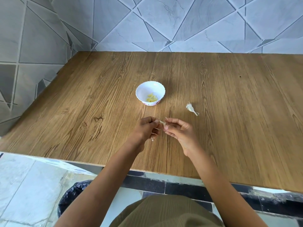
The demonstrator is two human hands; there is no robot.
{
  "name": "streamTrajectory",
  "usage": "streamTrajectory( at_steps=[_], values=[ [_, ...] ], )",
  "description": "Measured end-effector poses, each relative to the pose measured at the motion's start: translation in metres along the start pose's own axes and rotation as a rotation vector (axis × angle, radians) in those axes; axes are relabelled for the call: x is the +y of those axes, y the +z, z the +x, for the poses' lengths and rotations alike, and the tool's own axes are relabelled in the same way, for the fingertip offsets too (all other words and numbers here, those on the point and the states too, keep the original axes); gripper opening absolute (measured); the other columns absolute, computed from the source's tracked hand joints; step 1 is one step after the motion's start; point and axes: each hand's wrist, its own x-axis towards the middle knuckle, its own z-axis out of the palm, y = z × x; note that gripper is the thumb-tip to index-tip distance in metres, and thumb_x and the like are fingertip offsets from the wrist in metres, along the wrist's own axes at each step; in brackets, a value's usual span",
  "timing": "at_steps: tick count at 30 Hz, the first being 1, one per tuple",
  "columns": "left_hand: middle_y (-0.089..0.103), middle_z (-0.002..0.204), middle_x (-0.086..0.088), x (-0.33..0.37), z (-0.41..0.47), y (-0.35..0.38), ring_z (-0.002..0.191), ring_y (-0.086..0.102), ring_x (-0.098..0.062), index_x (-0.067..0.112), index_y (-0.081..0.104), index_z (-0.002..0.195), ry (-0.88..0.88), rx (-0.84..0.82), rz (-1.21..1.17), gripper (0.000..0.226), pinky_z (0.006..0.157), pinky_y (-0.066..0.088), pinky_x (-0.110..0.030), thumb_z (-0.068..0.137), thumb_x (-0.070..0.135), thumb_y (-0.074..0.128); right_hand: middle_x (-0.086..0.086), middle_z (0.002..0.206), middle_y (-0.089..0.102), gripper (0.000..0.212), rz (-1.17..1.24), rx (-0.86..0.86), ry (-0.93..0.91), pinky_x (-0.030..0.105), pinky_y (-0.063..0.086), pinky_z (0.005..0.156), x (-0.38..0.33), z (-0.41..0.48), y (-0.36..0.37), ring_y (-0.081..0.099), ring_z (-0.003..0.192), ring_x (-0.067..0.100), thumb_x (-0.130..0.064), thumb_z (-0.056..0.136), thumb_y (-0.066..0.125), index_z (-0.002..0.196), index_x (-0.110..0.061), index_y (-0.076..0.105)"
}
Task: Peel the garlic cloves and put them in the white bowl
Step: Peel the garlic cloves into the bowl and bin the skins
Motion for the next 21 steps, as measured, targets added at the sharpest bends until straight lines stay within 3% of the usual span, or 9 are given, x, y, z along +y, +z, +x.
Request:
streamTrajectory(
  at_steps=[6,11,13,15,17,21],
  values=[
    [0.057,0.069,0.000,-0.004,0.001,-0.003,0.056,0.052,-0.010,0.010,0.060,0.086,-0.036,0.101,-0.107,0.023,0.050,0.040,-0.023,0.100,0.010,0.042,0.007,0.084,0.068,0.029,-0.130,-0.013,-0.049,0.017,0.052,0.066,0.001,-0.001,-0.003,0.065,0.068,0.005,0.008,0.079,0.068,0.099,-0.012,0.067],
    [0.062,0.069,0.006,-0.014,0.008,-0.013,0.064,0.058,-0.010,0.008,0.071,0.091,0.205,0.164,0.598,0.013,0.064,0.048,-0.022,0.090,0.006,0.058,0.005,0.088,0.069,0.032,-0.146,-0.021,-0.059,0.016,0.052,0.068,0.004,-0.004,-0.005,0.066,0.075,0.003,0.007,0.079,0.068,0.107,-0.008,0.065],
    [0.063,0.075,0.008,-0.016,0.006,-0.012,0.069,0.058,-0.005,0.012,0.074,0.094,0.273,0.152,0.719,0.013,0.066,0.046,-0.012,0.087,0.009,0.064,0.002,0.088,0.068,0.032,-0.167,-0.006,-0.086,0.015,0.051,0.068,0.004,-0.004,-0.004,0.065,0.078,0.004,0.006,0.078,0.069,0.105,-0.012,0.064],
    [0.067,0.077,0.009,-0.013,0.003,-0.012,0.066,0.057,0.001,0.014,0.076,0.090,0.339,0.179,0.683,0.009,0.064,0.043,-0.005,0.083,0.014,0.070,0.001,0.091,0.067,0.034,-0.209,0.007,-0.114,0.018,0.052,0.072,0.005,-0.004,-0.004,0.064,0.084,0.007,0.004,0.078,0.071,0.105,-0.015,0.064],
    [0.070,0.077,0.007,-0.011,0.002,-0.013,0.062,0.057,0.002,0.015,0.075,0.083,0.371,0.192,0.593,0.006,0.064,0.044,-0.008,0.077,0.015,0.076,0.001,0.093,0.067,0.035,-0.235,0.009,-0.123,0.022,0.054,0.077,0.005,-0.003,-0.006,0.063,0.087,0.010,0.001,0.078,0.071,0.106,-0.018,0.064],
    [0.069,0.075,-0.009,-0.002,0.000,-0.016,0.064,0.059,-0.010,0.008,0.073,0.087,0.295,0.009,0.346,0.009,0.064,0.050,-0.022,0.081,0.014,0.073,0.004,0.096,0.065,0.037,-0.237,-0.039,-0.147,0.022,0.054,0.077,0.005,-0.004,-0.007,0.062,0.087,0.011,0.000,0.080,0.071,0.109,-0.022,0.061]
  ],
)
